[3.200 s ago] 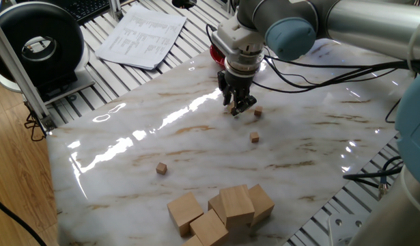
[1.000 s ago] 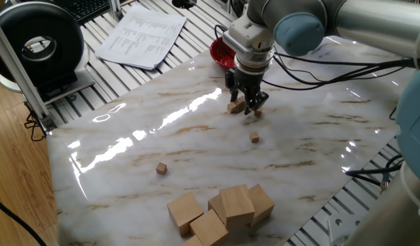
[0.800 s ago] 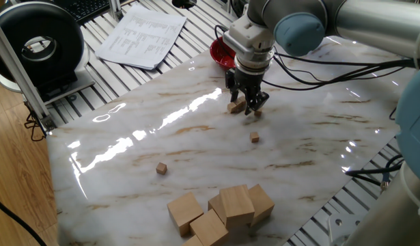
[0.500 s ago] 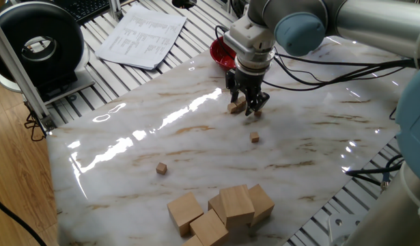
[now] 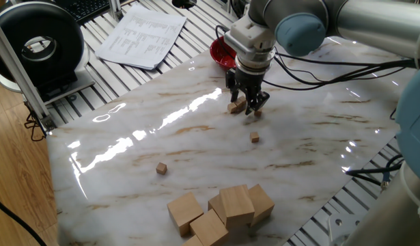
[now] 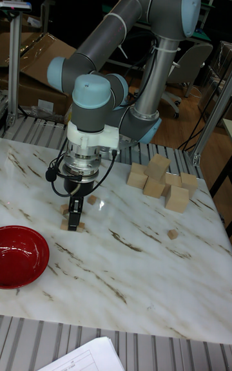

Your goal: Stack the blocks into a pyramid shape

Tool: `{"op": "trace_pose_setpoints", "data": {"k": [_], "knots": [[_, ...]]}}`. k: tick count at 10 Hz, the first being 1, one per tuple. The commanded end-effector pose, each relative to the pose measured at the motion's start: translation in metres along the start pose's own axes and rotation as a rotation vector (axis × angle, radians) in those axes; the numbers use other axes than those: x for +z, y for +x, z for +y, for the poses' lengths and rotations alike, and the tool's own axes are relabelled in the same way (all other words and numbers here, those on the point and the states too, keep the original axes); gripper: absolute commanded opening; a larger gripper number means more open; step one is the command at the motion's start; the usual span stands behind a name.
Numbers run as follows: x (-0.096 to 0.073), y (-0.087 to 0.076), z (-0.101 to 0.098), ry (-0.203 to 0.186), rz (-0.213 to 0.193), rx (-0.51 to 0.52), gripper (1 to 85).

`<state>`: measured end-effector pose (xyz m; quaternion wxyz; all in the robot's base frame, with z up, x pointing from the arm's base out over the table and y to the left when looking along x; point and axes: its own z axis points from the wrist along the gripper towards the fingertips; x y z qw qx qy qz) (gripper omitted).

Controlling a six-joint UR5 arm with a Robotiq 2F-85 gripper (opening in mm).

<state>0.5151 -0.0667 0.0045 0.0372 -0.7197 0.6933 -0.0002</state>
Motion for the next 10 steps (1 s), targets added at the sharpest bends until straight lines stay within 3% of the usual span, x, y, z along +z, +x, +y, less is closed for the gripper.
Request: {"op": "trace_pose_setpoints", "data": {"k": [1,10], "knots": [[-0.003,0.004,-0.004,0.009,-0.017,-0.012,56.0],[0.001,0.015,0.000,0.016,-0.015,-0.035,57.0]]}}
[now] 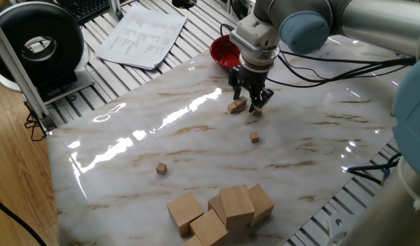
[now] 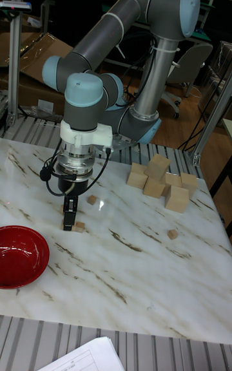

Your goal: Stack the blocks into a pyramid shape

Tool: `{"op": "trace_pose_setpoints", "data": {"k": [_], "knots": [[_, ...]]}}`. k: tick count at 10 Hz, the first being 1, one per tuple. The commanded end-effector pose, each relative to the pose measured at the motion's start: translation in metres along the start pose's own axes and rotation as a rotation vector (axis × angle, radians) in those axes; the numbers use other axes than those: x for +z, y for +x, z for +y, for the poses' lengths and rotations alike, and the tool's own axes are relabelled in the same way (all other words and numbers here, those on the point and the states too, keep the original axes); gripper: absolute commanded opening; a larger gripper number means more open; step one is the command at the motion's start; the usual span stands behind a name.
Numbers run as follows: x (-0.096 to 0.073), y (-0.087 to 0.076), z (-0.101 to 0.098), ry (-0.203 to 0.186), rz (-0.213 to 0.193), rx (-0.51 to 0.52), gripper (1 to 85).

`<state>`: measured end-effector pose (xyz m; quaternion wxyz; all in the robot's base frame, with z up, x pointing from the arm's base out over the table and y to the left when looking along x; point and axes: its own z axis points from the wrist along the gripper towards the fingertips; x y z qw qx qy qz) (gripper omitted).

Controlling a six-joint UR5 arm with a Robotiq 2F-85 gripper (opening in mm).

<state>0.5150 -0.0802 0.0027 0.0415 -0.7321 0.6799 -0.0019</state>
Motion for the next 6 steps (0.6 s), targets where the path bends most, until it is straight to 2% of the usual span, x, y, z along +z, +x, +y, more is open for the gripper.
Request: {"op": "trace_pose_setpoints", "data": {"k": [1,6], "knots": [[-0.001,0.003,0.000,0.008,-0.009,0.000,57.0],[-0.001,0.017,0.002,0.012,-0.005,-0.026,57.0]]}}
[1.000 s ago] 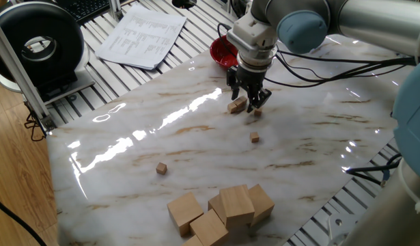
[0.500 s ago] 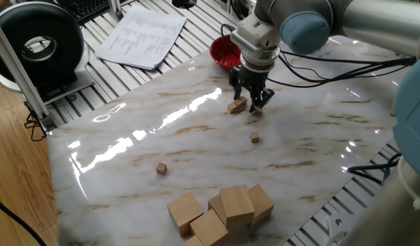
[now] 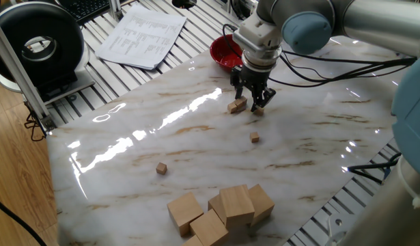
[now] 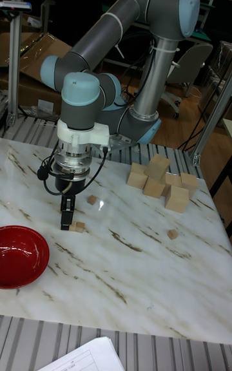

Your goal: Stack the blocks into a pyramid shape

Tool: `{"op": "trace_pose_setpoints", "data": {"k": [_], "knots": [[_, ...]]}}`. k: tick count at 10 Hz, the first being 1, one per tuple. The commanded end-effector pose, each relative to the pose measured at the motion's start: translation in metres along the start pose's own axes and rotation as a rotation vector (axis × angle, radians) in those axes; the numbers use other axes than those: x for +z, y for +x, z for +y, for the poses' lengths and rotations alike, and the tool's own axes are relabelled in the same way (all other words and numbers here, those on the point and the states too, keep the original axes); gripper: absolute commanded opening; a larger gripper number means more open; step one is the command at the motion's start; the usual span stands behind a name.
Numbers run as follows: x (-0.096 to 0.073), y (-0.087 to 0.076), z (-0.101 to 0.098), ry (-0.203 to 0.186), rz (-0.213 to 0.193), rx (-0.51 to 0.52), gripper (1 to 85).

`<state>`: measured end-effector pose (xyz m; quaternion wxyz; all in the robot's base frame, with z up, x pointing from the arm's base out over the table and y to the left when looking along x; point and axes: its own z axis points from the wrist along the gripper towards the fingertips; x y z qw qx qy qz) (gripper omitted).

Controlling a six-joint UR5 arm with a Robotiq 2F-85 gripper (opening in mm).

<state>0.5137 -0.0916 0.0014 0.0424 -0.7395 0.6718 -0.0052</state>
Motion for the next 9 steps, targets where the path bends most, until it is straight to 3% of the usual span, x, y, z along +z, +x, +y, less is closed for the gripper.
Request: {"op": "trace_pose_setpoints", "data": {"k": [1,9], "knots": [[-0.0006,0.0072,-0.0001,0.010,-0.006,-0.010,57.0],[0.0031,0.0155,0.0014,0.023,-0.006,-0.027,57.0]]}}
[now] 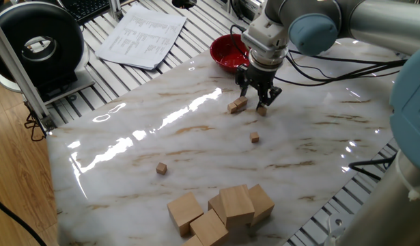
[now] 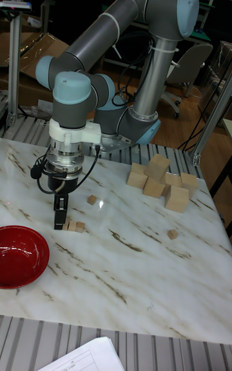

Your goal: Stack the blocks into a pyramid shape

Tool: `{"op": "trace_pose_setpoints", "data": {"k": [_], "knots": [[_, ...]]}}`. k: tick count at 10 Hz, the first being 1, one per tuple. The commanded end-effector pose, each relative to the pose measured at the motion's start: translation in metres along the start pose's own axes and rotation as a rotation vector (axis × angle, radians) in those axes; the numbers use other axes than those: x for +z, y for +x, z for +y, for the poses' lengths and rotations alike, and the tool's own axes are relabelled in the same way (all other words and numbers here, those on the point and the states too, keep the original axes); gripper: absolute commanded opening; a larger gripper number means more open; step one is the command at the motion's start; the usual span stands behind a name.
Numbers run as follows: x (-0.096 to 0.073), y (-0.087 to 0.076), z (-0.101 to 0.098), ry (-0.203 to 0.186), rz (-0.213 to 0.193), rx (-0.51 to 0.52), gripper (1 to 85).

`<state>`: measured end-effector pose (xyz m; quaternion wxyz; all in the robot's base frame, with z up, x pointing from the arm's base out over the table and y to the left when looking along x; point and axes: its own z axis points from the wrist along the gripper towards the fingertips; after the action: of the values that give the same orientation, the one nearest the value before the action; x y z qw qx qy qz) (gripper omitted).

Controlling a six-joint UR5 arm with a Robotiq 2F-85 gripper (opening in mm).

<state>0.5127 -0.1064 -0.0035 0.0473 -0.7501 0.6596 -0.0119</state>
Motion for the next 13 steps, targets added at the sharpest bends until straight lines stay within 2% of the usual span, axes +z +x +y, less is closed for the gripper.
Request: {"op": "trace_pose_setpoints", "data": {"k": [1,9,13], "knots": [[-0.0015,0.0019,-0.0013,0.009,-0.006,0.005,57.0],[-0.0042,0.0081,-0.0035,0.028,0.001,0.017,51.7],[-0.0013,0.0043,-0.0062,0.030,-0.008,0.045,49.0]]}}
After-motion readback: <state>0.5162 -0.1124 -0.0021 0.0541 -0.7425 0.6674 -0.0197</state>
